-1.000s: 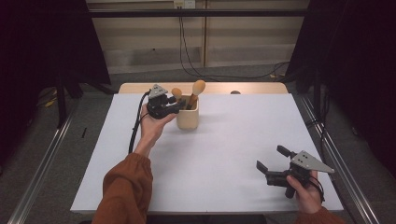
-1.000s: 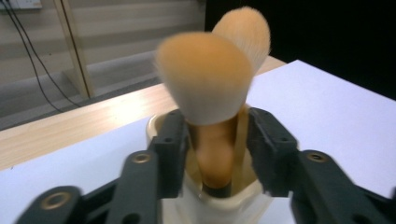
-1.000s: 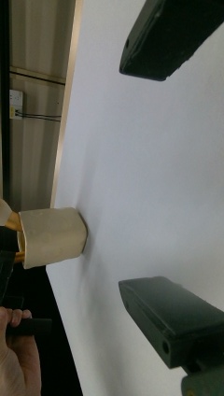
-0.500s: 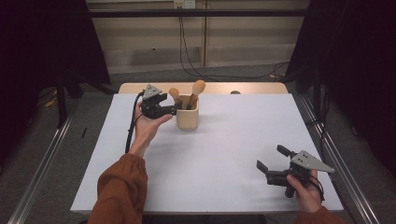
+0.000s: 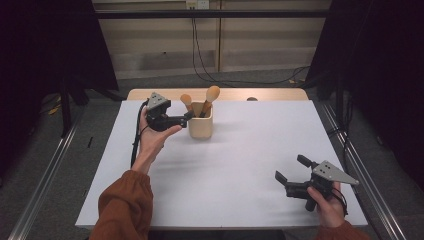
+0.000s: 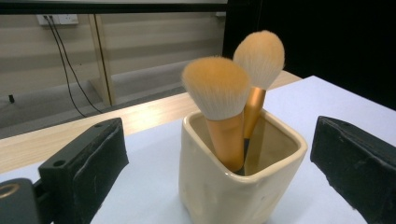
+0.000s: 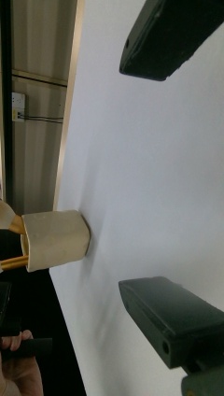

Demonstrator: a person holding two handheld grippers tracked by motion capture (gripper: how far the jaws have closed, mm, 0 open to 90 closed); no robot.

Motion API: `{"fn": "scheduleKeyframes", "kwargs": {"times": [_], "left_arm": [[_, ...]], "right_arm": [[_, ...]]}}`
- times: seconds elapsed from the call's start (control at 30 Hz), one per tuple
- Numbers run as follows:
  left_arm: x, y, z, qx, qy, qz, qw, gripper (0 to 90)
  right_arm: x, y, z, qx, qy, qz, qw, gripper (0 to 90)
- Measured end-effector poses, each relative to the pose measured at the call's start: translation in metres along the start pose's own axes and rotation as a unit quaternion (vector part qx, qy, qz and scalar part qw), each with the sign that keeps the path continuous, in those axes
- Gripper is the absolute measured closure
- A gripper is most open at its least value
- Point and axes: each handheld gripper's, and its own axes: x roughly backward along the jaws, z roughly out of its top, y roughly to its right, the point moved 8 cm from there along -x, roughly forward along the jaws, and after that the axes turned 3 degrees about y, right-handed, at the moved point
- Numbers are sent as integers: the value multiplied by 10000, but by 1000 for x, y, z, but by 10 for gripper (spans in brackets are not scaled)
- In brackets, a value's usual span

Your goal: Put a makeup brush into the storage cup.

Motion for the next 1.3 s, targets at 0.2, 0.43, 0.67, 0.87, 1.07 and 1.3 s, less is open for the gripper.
{"fn": "scheduleKeyframes", "kwargs": {"times": [0.2, 0.43, 0.67, 0.87, 1.07, 1.3], "left_arm": [[11, 3, 0, -57, 129, -35, 9999, 22], [24, 13, 1, -145, 246, -244, 9993, 23], [38, 24, 0, -86, 210, -366, 9991, 21], [50, 22, -11, -76, 121, -336, 9993, 28], [65, 23, -22, 26, 156, -275, 9995, 29], [81, 14, -33, 25, 118, -166, 9998, 28]], "right_arm": [[0, -1, 1, 18, 23, 1, 10000, 0], [0, -2, 1, 33, 33, -19, 10000, 0], [1, -2, 1, 40, 36, -44, 10000, 0], [2, -3, 1, 17, 32, -39, 10000, 0], [2, -4, 1, 73, 7, -43, 10000, 0], [1, -2, 0, 80, 1, -51, 10000, 0]]}}
